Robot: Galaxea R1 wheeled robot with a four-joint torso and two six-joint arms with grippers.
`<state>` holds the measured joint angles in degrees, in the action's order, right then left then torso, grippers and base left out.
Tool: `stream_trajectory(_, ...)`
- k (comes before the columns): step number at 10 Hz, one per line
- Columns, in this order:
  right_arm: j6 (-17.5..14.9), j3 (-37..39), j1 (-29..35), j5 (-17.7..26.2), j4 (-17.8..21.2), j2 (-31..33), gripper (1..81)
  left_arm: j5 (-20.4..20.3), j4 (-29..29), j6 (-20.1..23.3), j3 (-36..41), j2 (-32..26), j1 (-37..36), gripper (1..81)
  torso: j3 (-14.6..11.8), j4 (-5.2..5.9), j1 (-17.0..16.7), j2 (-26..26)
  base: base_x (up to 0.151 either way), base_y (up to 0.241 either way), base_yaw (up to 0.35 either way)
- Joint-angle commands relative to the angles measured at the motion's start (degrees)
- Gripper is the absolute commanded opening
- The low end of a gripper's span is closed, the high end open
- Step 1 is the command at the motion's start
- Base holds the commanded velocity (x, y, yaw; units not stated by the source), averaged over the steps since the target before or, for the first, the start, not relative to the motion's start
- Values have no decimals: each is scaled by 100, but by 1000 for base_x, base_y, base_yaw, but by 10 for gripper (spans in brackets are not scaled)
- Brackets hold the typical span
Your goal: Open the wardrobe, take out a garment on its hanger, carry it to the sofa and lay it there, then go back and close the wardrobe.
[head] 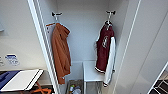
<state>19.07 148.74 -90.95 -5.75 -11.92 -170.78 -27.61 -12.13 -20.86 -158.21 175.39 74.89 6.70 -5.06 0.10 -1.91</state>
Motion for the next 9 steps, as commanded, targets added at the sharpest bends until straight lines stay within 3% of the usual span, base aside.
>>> stream_trajectory(1, -17, -21, 178, 338, -82, 41, 811, -236, -1361, 47, -650, 146, -944, 811, 0, 0, 0, 0, 0, 0, 0)
stream_trajectory(5, -43, -56, 178, 540, -152, 50, 811, -148, -1468, 56, -659, 85, -1604, 811, 0, 0, 2, 0, 0, 0, 0)
stream_trajectory(9, -43, -127, 239, 584, -170, 32, 811, -113, -1730, 55, -659, 32, -1631, 811, 2, 0, 2, 0, 0, 0, 0)
